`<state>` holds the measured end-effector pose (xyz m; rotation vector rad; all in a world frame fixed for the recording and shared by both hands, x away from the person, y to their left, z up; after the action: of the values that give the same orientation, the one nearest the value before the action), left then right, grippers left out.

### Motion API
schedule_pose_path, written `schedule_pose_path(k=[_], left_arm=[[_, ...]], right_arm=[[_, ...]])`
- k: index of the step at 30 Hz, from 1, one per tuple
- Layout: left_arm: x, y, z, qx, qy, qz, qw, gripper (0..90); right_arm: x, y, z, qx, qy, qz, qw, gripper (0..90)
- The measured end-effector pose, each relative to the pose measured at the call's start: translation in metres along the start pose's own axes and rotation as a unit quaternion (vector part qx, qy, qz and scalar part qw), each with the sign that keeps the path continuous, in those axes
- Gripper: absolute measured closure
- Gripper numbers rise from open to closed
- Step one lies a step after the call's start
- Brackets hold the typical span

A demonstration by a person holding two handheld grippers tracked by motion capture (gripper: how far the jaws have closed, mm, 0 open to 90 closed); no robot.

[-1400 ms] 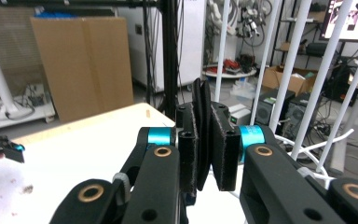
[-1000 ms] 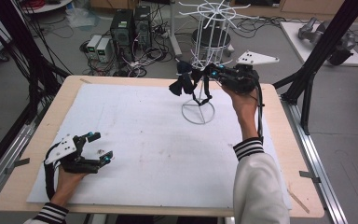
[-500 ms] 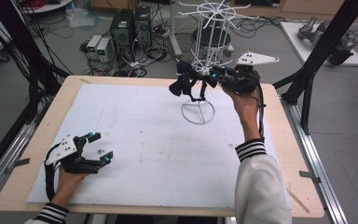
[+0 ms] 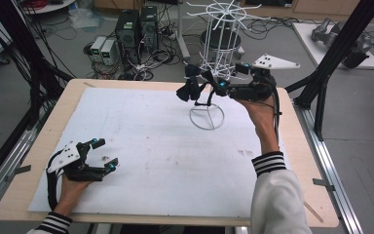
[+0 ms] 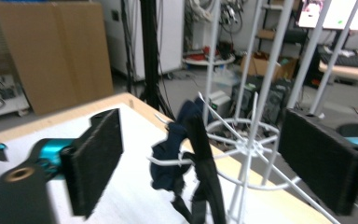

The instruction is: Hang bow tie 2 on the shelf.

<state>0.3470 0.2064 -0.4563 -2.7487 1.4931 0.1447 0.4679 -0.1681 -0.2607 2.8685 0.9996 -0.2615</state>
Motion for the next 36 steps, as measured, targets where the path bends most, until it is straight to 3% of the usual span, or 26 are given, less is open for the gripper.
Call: schedule_pose_path(k=[3, 6, 10, 12, 23, 29, 36], left_arm=[[0.000, 0.000, 0.000, 0.000, 0.001, 0.001, 1.0000, 9.9], [0.001, 0.000, 0.000, 0.003, 0.004, 0.001, 1.0000, 9.9], [0.000, 0.000, -0.001, 0.005, 0.007, 0.000, 1.0000, 9.9], [-0.001, 0.001, -0.001, 0.008, 0.010, -0.002, 0.9999, 9.9], [-0.007, 0.001, -0.001, 0.016, 0.033, -0.022, 0.9991, 9.9], [-0.009, 0.001, -0.001, 0.018, 0.038, -0.028, 0.9987, 9.9], [-0.011, 0.000, -0.002, 0.014, 0.048, -0.034, 0.9982, 9.9]], right_arm=[[-0.009, -0.004, -0.006, 0.010, 0.013, -0.015, 0.9998, 11.6], [-0.021, -0.005, -0.006, 0.008, 0.035, -0.012, 0.9993, 11.6], [-0.038, -0.005, 0.009, -0.003, 0.027, 0.003, 0.9996, 11.6], [-0.048, -0.006, 0.016, -0.007, 0.036, 0.007, 0.9993, 11.6], [-0.105, -0.021, 0.083, -0.003, 0.089, 0.037, 0.9954, 11.6], [-0.120, -0.029, 0.117, -0.003, 0.106, 0.052, 0.9930, 11.6], [-0.131, -0.034, 0.164, 0.034, 0.118, 0.060, 0.9907, 11.7]])
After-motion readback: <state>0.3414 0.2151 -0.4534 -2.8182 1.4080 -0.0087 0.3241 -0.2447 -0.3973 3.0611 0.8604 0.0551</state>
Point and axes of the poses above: each handheld gripper's, and its own axes: x roughly forward along the jaws, z roughly out of its underside, y roughly to its right, the point moved 9 cm from there along x, roughly forward along the jaws, and after that the axes turned 7 degrees about z, right-handed, at the moved point
